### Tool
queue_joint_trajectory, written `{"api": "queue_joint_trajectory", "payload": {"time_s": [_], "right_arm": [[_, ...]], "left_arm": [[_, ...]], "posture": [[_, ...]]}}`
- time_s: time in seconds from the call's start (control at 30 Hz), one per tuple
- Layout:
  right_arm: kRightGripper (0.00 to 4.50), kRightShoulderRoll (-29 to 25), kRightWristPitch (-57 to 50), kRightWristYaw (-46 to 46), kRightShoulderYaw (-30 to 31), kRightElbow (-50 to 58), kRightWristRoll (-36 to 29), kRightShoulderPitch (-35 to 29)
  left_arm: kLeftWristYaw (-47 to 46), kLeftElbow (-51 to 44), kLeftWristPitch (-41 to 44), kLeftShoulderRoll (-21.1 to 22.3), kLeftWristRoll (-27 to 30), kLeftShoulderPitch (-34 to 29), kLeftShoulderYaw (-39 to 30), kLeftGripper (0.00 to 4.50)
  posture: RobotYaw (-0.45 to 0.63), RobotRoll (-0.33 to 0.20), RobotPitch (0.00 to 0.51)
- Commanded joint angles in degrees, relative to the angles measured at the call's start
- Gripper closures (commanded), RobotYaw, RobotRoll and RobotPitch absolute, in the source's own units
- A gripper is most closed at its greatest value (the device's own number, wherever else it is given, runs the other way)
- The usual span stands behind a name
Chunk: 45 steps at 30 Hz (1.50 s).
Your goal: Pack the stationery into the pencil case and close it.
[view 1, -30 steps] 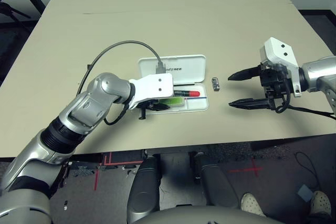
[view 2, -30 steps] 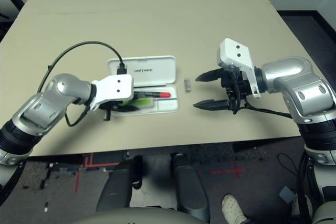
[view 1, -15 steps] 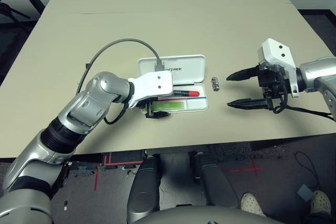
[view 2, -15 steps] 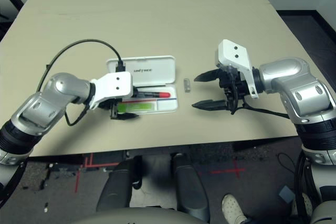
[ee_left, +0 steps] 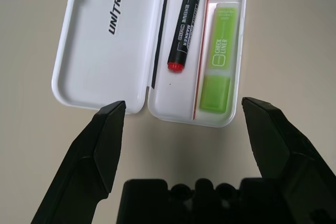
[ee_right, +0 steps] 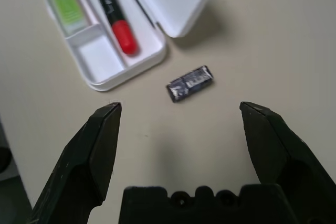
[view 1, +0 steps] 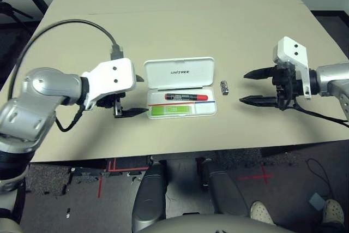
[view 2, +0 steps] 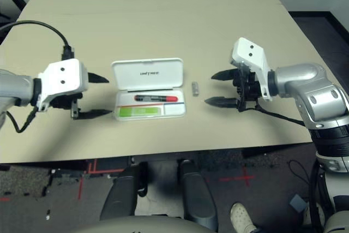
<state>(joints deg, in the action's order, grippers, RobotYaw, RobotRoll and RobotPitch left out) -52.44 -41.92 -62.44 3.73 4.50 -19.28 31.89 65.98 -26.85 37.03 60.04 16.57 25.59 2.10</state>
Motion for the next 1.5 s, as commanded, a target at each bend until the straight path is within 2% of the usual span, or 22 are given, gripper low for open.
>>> {"api": "queue_joint_trajectory", "payload": {"time_s": [0.03,0.33,0.57,0.77,1.03,1.5], "right_arm": [[0.0,0.36,-5.23,6.16,-0.47,-1.92,2.61,0.97],[0.0,6.23,-14.7,20.7,-3.29,-4.76,4.72,3.66],[0.0,15.65,-20.04,30.24,-7.25,-0.74,3.48,3.33],[0.0,28.75,-26.56,41.06,-10.68,7.01,2.76,3.03],[0.0,37.56,-32.12,49.01,-10.96,11.48,3.43,1.85],[0.0,39.4,-37.74,53.63,-8.0,15.66,4.41,-2.07]], "left_arm": [[-0.11,-1.51,-0.59,0.51,0.48,-0.95,0.3,0.05],[-0.85,-0.71,-1.59,-0.14,-0.49,-0.58,1.96,0.05],[-1.34,-0.62,-1.57,-0.27,-0.72,-0.61,2.44,0.05],[-1.57,-0.78,-1.63,0.16,-1.05,-1.37,2.43,0.05],[-1.66,-0.72,-1.6,-0.22,-1.29,-1.04,2.8,0.05],[-3.48,-1.35,-1.22,-1.22,-1.21,-0.85,3.78,0.05]], "posture": [[0.0,0.0,0.211],[0.0,0.0,0.209],[0.0,0.0,0.212],[0.0,0.0,0.217],[0.01,0.0,0.215],[0.02,0.0,0.21]]}}
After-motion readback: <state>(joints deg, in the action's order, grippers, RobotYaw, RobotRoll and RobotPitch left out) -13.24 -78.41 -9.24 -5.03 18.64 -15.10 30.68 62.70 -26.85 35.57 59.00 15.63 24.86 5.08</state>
